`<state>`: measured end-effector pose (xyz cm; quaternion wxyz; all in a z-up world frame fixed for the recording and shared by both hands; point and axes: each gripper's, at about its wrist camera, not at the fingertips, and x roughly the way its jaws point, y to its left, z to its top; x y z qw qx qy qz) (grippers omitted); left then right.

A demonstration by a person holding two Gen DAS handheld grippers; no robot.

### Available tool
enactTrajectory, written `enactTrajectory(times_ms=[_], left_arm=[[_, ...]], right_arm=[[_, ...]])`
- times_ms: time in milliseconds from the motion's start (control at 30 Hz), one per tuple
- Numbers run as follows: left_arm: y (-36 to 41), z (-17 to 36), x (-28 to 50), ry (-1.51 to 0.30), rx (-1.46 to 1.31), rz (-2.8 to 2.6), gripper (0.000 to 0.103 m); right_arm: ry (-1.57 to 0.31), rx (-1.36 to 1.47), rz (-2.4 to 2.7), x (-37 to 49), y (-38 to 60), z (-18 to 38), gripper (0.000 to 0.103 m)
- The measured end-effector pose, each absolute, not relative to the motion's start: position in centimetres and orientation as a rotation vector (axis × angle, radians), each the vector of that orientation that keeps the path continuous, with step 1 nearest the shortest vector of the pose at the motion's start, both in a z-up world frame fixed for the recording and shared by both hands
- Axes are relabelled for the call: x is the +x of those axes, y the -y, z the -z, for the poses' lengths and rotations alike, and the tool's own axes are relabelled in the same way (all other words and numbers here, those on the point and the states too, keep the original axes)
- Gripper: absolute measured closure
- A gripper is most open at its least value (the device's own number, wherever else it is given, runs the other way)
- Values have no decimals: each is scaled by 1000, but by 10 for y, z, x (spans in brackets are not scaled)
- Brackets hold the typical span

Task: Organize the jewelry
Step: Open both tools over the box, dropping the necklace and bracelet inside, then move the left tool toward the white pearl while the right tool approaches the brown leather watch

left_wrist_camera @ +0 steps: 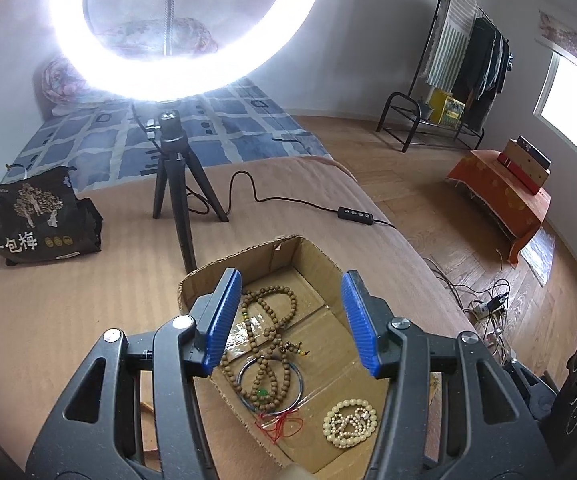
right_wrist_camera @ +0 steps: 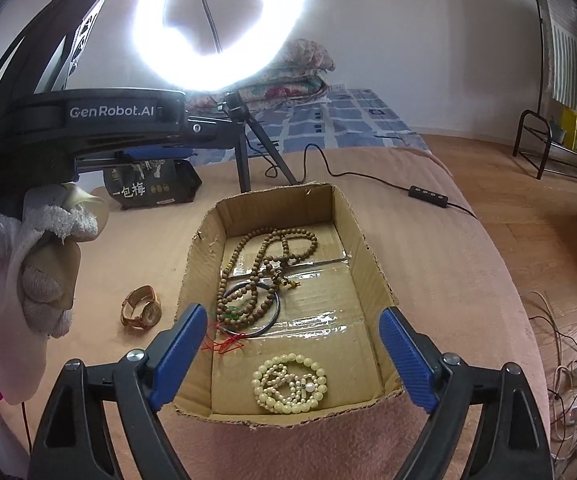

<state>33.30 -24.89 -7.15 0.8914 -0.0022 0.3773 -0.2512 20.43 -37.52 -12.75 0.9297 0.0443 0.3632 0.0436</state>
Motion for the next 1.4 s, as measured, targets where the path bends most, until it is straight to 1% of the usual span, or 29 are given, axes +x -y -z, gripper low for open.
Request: enactTrajectory(times_ms=[33, 100, 200, 300, 567, 1000, 1167, 1400], left_arm=[[247, 70, 331, -781, -5, 520, 50], [243, 66, 328, -775, -6, 521, 50], [238, 61, 322, -766, 1, 515, 50], [231, 55, 315, -759, -1, 511, 49], [192, 46, 295, -747, -11, 479, 49], [80, 38, 256, -728, -51, 369, 49], [50, 50, 238, -737, -37, 338, 49], [13, 86, 201, -776, -24, 301, 49]], right_arm=[[-743, 88, -87, 203, 374, 126, 8], [-737, 86, -86, 199, 372, 124, 4], [-730, 81, -86, 193, 368, 121, 4], [-727, 80, -72, 188, 366, 119, 0], [-726, 56, -36, 173, 356, 109, 0], [-710, 51, -134, 160, 326, 95, 0], [-712, 35, -182, 161, 309, 93, 0], [-709, 67, -254, 165, 290, 93, 0]])
